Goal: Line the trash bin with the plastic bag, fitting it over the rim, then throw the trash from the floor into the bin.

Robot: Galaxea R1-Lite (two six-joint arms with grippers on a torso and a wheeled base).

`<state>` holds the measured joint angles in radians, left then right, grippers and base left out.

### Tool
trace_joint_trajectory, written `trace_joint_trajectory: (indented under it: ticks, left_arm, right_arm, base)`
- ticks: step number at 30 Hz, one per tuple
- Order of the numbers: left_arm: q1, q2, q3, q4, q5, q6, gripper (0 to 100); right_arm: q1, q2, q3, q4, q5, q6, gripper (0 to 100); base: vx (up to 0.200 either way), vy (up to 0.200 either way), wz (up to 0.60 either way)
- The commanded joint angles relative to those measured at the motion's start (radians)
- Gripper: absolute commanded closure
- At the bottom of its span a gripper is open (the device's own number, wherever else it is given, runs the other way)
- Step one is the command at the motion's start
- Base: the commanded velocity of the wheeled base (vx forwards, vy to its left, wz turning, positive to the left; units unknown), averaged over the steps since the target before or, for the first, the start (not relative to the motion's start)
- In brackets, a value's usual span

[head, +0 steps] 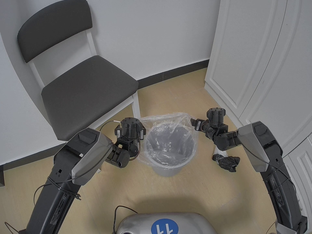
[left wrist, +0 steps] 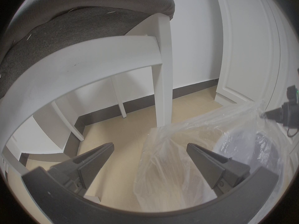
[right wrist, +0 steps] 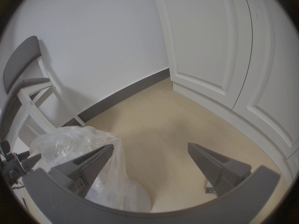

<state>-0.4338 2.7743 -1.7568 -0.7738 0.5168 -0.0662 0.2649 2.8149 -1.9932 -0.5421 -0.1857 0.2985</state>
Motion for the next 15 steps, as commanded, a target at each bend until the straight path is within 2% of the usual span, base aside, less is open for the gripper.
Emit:
trace_joint_trajectory:
  ticks: [1,8,15]
  left_arm:
    - [0.001,0.011,-0.020,-0.001,0.000,-0.006,0]
    - [0.003,0.045,-0.081,0.001,0.000,-0.006,0]
    - [0.003,0.079,-0.122,0.022,0.000,-0.006,0]
  right_arm:
    - [-0.010,0.046,-0.007,-0.004,0.009,0.002,0]
    - [-0.010,0.066,-0.007,-0.021,0.049,0.028,0]
    - [-0.009,0.083,-0.007,-0.022,0.051,0.028,0]
  base:
    - [0.000,0.000,0.00]
    - [0.000,0.000,0.00]
    - [0.000,0.000,0.00]
